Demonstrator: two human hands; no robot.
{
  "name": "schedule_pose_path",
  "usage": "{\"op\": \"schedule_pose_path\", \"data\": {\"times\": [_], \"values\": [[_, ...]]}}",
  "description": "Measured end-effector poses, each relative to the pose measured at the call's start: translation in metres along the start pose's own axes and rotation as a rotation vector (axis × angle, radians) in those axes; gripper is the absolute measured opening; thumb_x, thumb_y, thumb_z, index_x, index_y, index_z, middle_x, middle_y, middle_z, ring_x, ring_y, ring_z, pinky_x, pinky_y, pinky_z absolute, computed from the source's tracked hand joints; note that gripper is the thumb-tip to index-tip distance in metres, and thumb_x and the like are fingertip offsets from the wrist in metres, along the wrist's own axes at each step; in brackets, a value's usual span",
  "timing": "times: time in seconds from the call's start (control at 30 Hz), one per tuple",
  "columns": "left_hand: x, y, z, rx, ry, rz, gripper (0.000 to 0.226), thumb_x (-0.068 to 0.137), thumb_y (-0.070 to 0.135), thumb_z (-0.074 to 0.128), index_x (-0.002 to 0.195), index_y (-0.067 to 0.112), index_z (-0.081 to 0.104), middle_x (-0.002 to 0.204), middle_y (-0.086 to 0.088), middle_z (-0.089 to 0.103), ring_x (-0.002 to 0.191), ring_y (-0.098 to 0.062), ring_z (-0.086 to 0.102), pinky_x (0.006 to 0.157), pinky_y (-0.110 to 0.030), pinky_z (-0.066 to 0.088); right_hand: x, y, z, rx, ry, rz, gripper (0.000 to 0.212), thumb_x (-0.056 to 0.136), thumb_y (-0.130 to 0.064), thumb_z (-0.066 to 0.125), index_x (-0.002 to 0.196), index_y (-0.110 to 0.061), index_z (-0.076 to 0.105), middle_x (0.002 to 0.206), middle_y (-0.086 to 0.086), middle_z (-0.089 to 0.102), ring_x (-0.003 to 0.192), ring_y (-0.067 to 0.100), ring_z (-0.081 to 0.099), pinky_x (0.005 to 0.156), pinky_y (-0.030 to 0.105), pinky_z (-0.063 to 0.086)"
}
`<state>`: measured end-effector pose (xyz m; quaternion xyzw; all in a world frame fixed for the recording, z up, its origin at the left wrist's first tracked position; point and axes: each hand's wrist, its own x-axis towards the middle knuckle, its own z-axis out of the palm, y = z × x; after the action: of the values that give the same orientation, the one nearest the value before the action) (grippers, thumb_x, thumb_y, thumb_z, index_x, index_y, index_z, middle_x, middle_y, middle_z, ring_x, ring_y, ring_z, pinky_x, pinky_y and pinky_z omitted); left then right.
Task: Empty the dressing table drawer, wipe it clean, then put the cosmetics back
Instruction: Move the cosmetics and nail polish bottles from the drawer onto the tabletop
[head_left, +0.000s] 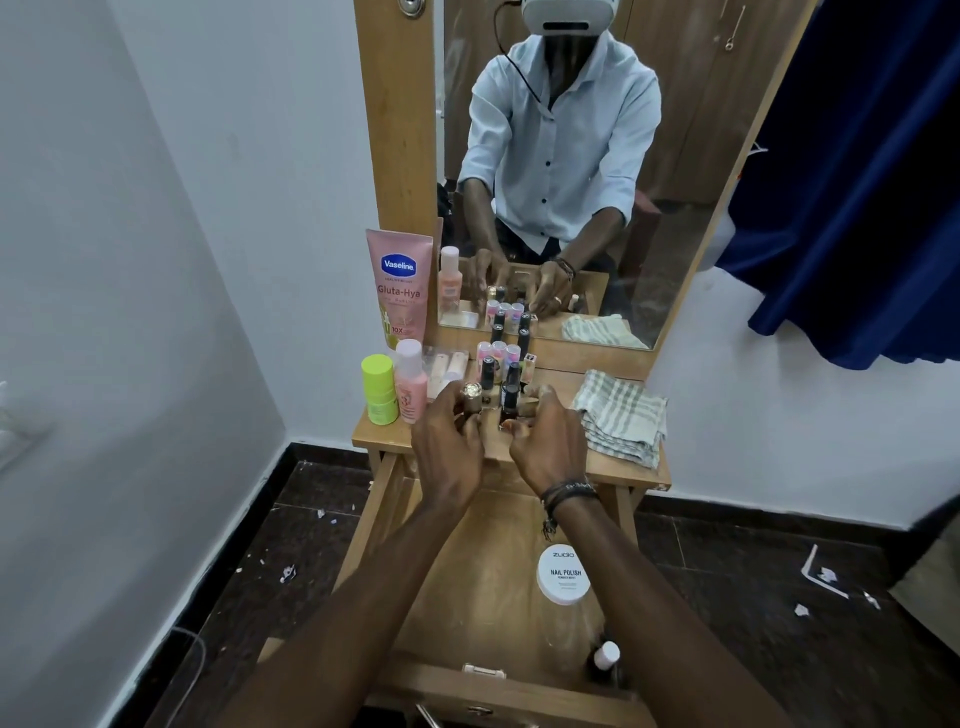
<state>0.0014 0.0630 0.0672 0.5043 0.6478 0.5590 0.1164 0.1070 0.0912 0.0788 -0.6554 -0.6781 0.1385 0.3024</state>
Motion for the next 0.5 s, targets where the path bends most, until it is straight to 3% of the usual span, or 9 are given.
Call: {"op": "schedule_pose_path", "data": {"times": [0.17, 0.5], "values": [[0.0032, -0.0070, 0.0035, 0.020, -0.015, -0.042, 0.040, 0.080, -0.007, 0.071, 0.117, 0.005, 0.066, 0.103, -0.011, 0.073, 0.094, -0.025, 0.069, 0.082, -0.044, 0.060, 0.0038, 0.0005, 0.0056, 0.013, 0.020, -0.020, 0.047, 0.076, -0.010, 0.074, 0.119, -0.013, 0.055, 0.096, 0.005, 0.073, 0.091, 0.026, 0.069, 0.072, 0.038, 0.058], [0.0038, -0.0104, 0.0057, 0.019, -0.037, -0.010, 0.036, 0.079, -0.009, 0.072, 0.113, 0.003, 0.068, 0.101, -0.012, 0.074, 0.093, -0.025, 0.070, 0.083, -0.035, 0.058, 0.0052, -0.0007, 0.0067, -0.005, 0.035, -0.039, 0.040, 0.079, -0.012, 0.073, 0.115, -0.014, 0.057, 0.097, 0.003, 0.072, 0.090, 0.025, 0.068, 0.071, 0.034, 0.056]]}}
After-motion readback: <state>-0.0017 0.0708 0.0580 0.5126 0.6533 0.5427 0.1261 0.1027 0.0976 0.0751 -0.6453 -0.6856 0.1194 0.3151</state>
